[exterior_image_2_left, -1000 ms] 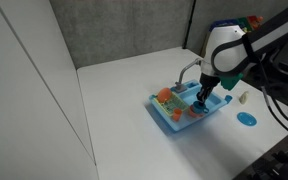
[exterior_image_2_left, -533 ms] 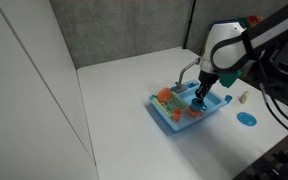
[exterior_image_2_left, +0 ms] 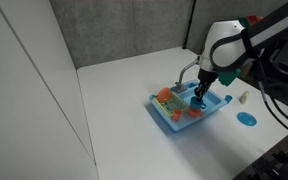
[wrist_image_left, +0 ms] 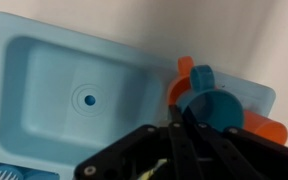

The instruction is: Move the blue cup from the plate to inside the orange cup

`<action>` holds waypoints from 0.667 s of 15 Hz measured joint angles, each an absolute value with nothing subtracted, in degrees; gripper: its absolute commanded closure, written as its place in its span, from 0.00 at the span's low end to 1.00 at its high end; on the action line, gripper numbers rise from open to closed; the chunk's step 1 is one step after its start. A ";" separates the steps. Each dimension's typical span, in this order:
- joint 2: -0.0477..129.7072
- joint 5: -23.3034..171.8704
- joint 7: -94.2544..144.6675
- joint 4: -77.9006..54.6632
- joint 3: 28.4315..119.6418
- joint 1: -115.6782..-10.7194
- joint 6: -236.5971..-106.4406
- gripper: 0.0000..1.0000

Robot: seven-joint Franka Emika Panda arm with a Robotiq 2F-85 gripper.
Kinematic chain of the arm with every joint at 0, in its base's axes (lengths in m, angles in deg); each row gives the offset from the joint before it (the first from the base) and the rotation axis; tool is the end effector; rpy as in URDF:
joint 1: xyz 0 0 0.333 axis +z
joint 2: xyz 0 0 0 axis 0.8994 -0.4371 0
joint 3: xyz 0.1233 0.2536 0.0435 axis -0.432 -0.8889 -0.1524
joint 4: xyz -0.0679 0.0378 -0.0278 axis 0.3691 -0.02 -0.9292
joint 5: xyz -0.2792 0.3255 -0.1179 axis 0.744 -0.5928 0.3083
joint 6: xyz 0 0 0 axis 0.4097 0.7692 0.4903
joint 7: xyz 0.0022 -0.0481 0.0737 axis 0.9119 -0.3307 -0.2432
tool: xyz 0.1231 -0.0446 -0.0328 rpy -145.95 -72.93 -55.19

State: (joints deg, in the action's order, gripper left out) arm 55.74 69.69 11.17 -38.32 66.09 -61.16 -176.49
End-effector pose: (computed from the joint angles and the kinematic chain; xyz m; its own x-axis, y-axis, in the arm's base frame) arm 0.5884 0.0748 0.1045 0.9634 0.2557 -0.0803 0.2514 -0.9660 -0.0606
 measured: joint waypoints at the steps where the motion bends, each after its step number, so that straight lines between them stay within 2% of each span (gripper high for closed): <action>1: 55.73 69.69 11.17 -38.32 66.09 -61.16 -176.47 0.97; 10: 54.93 69.68 11.14 -38.29 66.09 -61.65 -176.32 0.97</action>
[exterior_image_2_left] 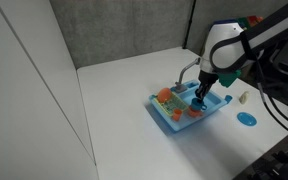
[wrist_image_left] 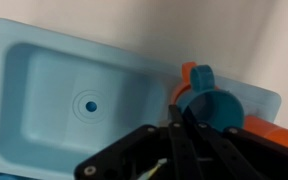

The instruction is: Move the blue cup from the plate to inside the orange cup

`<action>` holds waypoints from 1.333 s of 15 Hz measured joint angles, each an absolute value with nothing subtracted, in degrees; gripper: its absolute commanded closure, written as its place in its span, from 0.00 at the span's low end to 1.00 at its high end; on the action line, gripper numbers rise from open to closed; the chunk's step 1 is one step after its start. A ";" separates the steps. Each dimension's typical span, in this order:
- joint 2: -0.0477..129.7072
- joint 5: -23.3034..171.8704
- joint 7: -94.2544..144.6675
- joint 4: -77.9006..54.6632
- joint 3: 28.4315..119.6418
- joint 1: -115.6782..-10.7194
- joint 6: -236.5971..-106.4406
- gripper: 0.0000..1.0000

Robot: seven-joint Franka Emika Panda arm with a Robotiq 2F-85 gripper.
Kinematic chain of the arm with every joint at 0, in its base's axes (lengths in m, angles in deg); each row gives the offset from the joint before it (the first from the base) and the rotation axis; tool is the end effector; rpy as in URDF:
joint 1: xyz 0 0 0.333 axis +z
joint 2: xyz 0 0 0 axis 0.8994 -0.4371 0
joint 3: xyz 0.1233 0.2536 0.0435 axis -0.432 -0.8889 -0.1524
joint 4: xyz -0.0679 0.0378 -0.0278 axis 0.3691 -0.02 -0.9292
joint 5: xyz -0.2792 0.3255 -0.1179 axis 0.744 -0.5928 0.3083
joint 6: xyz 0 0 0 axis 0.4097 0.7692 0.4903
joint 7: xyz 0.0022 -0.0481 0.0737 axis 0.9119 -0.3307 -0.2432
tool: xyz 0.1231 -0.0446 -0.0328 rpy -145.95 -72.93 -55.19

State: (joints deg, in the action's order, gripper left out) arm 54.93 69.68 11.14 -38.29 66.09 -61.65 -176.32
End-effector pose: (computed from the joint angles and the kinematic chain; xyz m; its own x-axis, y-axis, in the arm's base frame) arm 0.5856 0.0696 0.0962 0.9640 0.2479 -0.0964 0.2426 -0.9680 -0.0640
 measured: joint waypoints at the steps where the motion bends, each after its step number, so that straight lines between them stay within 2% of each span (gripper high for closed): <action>1: 54.77 69.68 11.11 -38.27 66.07 -61.66 -176.29 0.97; 20: 52.84 69.68 11.09 -37.02 65.63 -61.66 -176.20 0.97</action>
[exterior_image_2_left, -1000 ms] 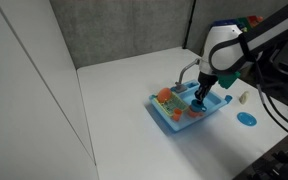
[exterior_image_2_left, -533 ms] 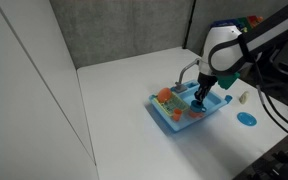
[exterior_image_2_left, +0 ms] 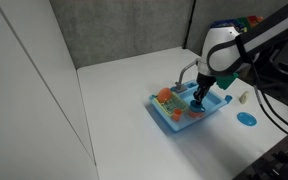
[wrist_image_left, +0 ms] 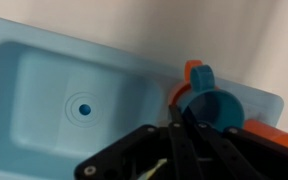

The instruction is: Move the blue cup from the plate to inside the orange cup

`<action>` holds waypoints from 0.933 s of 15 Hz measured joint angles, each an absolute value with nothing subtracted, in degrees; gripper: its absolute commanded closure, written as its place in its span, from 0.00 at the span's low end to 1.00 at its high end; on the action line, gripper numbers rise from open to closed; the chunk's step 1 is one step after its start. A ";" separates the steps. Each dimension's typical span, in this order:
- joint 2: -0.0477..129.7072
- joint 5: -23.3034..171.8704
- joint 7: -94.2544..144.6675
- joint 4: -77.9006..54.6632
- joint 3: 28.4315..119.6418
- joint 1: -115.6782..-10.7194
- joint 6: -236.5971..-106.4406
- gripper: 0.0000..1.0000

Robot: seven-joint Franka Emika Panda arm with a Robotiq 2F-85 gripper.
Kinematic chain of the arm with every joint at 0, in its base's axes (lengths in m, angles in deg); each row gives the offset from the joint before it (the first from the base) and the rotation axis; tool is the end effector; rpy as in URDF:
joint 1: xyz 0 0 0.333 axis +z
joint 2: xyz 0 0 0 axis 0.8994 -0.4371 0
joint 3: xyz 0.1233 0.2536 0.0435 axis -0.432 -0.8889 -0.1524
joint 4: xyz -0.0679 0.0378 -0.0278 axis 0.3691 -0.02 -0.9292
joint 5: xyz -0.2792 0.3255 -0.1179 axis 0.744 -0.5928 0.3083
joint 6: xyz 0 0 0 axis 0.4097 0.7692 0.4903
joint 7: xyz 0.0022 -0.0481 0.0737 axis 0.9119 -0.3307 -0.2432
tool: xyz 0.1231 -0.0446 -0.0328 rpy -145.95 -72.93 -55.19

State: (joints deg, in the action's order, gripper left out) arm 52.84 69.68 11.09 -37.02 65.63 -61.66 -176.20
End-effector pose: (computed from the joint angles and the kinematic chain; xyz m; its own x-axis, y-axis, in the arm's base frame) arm 0.5860 0.0750 0.0833 0.9604 0.2553 -0.1113 0.2484 -0.9660 -0.0724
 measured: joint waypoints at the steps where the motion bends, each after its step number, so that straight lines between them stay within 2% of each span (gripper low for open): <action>1: 52.54 69.68 11.09 -36.72 65.65 -61.66 -176.16 0.97; 12: 51.37 69.68 11.09 -34.78 65.72 -61.73 -174.05 0.97; 13: 51.35 69.68 11.09 -34.73 65.72 -61.73 -173.99 0.77; 14: 51.34 69.68 11.09 -34.71 65.72 -61.73 -173.97 0.69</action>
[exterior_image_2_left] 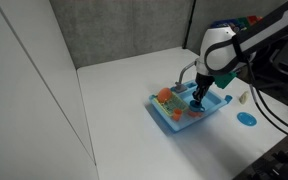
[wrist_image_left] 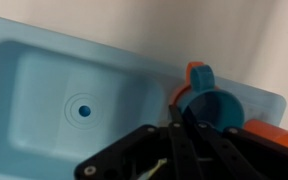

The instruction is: Move the blue cup from the plate to inside the orange cup

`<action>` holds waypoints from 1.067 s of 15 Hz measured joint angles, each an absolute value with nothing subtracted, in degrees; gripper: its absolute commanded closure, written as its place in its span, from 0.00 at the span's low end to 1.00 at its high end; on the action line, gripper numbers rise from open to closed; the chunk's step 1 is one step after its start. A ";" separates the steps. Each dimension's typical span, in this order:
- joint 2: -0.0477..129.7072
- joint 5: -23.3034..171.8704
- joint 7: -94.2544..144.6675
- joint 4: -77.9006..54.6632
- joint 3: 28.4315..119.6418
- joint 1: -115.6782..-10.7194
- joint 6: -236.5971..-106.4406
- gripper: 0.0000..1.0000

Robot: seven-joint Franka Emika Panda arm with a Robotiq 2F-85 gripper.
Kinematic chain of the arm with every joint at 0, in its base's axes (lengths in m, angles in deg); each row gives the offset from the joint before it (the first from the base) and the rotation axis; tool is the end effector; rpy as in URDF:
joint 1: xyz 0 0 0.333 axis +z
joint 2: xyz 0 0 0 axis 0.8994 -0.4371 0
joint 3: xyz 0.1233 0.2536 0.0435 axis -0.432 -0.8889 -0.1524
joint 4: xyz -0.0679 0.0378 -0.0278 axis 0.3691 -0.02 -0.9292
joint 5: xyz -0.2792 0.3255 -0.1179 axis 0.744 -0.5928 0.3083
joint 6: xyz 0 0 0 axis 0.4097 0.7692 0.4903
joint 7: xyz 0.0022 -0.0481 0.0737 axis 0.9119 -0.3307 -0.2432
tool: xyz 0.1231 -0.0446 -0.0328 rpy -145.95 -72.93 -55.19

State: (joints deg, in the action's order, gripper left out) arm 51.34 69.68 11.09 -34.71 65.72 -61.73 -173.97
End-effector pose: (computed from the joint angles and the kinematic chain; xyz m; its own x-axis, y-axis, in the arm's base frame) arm 0.5925 0.0741 0.0805 0.9579 0.2533 -0.1353 0.2446 -0.9665 -0.0778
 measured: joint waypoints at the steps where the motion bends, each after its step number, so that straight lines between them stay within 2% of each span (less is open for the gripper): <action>1: 51.33 69.68 11.09 -34.70 65.72 -61.73 -173.94 0.63; 9: 51.42 69.68 11.09 -34.67 65.72 -61.82 -173.59 0.00; 16: 54.60 69.68 11.23 -34.65 66.32 -62.63 -170.53 0.00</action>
State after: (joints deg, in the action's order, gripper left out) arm 54.60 69.68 11.23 -34.65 66.32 -62.63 -170.53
